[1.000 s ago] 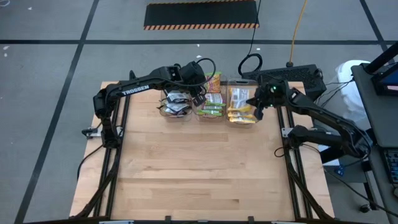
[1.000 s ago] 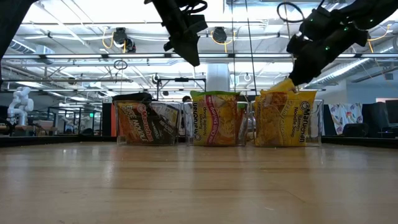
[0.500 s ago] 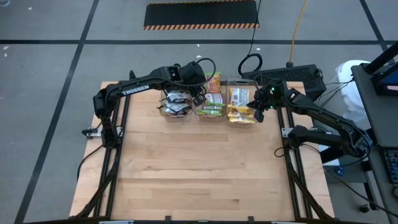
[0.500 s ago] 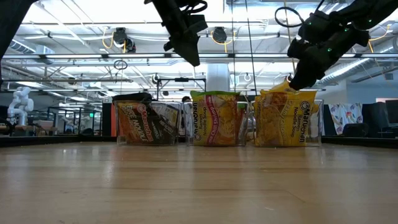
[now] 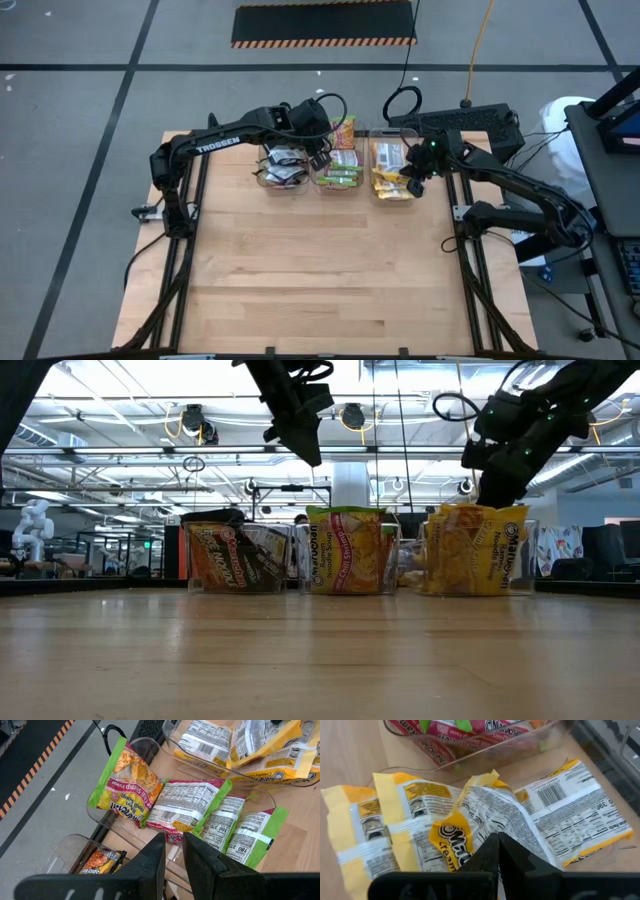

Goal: Sort Maruchan noodles
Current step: Adjust the yellow noodle packs in the right transparent bin

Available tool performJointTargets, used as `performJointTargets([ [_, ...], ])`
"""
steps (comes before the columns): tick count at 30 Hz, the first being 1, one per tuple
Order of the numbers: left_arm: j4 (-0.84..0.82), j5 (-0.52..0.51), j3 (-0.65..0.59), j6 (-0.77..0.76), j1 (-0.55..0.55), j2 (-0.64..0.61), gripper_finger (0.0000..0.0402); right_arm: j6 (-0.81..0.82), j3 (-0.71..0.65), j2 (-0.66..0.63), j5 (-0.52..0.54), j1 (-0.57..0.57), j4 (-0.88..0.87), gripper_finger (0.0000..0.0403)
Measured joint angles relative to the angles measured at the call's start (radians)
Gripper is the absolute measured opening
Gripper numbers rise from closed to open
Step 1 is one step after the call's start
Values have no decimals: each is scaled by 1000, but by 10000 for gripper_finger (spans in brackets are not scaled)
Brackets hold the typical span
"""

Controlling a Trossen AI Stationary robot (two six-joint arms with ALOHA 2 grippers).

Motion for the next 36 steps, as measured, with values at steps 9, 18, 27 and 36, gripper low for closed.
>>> performJointTargets([
  [9, 0, 0, 0, 0, 0, 0, 74, 52, 0, 0, 2, 0, 26, 0],
  [18, 0, 0, 0, 1, 0, 0, 74, 125, 0, -17, 3, 0, 93, 0],
  [27, 0, 0, 0, 6, 0, 0, 74, 75, 0, -46, 34, 0, 186, 0],
  [36, 33, 0, 0, 32, 4, 0, 74, 8, 0, -48, 117, -1, 470, 0],
])
